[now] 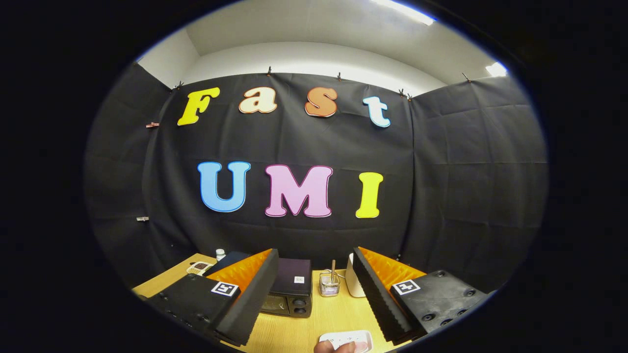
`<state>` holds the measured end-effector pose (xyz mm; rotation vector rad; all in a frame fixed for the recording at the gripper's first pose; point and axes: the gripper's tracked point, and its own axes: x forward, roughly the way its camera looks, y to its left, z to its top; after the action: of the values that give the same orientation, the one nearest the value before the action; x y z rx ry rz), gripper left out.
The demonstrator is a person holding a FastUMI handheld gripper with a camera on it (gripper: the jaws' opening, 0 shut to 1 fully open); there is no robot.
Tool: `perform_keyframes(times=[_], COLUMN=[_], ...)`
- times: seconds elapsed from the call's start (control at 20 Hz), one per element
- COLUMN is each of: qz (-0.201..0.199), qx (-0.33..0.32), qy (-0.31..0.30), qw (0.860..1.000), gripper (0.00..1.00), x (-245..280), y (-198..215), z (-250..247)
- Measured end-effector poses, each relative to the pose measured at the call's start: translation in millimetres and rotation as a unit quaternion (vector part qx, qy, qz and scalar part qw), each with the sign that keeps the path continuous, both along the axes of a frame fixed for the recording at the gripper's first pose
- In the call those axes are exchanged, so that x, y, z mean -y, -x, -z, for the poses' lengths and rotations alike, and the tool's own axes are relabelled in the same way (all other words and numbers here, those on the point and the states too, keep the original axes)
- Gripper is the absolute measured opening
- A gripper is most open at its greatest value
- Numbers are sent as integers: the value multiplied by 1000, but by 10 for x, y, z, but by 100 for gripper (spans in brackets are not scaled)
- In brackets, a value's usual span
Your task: Open the toaster oven, put the food inside, and close the toaster oven door.
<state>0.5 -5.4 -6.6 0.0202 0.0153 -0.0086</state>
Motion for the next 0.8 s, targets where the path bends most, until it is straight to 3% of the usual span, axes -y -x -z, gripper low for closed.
perform_keyframes(times=[0.45,0.8], qz=[4,-16], qx=[2,-10], qy=[4,5], qw=[1000,1000], gripper=[98,98], x=[26,-184], y=[-14,-31], z=[1,129])
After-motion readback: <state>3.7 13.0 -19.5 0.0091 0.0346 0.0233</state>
